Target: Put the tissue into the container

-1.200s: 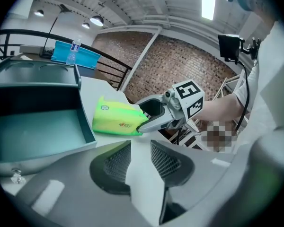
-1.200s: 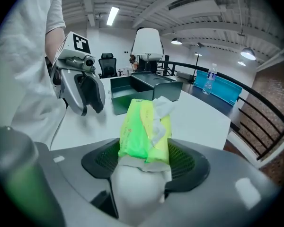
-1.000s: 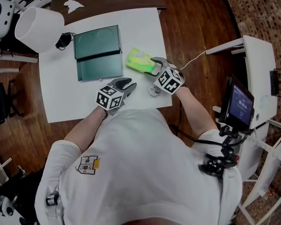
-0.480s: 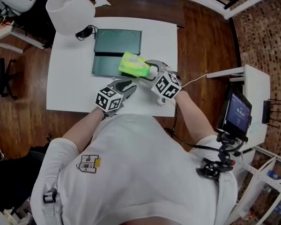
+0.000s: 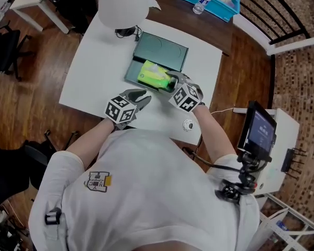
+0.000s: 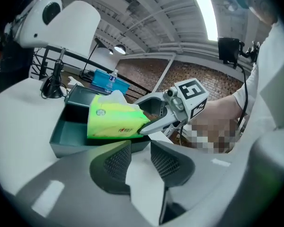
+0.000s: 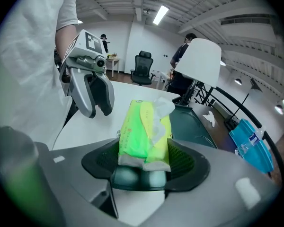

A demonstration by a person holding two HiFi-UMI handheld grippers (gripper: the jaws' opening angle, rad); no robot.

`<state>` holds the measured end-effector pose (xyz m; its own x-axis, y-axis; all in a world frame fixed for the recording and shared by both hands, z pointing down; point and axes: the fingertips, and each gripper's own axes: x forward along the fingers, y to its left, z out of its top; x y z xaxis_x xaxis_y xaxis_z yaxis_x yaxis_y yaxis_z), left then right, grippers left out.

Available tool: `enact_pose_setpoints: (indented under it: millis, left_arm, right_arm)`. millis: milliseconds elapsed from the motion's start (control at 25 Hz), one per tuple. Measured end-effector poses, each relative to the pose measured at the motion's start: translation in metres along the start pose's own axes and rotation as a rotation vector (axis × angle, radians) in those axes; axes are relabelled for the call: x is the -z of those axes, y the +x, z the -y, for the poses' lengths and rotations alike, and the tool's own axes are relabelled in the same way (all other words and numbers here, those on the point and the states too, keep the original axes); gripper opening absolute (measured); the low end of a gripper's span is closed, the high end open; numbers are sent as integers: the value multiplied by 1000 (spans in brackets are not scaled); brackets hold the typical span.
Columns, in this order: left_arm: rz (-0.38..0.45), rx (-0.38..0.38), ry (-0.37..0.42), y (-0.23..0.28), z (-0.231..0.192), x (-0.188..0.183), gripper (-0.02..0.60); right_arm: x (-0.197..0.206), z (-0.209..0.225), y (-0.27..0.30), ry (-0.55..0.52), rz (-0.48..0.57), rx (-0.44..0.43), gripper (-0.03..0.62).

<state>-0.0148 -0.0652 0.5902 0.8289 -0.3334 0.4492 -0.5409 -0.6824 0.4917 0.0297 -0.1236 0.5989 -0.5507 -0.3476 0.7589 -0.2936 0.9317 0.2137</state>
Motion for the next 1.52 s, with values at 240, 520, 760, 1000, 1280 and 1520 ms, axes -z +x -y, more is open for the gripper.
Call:
enact_pose_setpoints:
  millis: [240,520,760,1000,1280,1520]
  left_arm:
    - [-5,-14,-29,-10,-12,10,106]
    - [-23,-7,-39,-6,-15,13,107]
    - [-31,-11,-45,-9,-16,17,106]
    - [-46,-14,-48,-9,-14,26,106]
    - [-49,-26,-52,-13,-14,30,107]
    - [-47,-20,-46,-11,-14,29,107]
  right_arm:
    - [4,1,27,-2,-47,-39,296]
    - [20,2,54,4,-103,-92,302]
    - [26,-1,59,-25,-169,-100,318]
    - [28,0,58,-14,-167,-101,333]
    - [24,4,53,-25,-139,-95,393]
    - [13,6,43,-1,-73,-102,404]
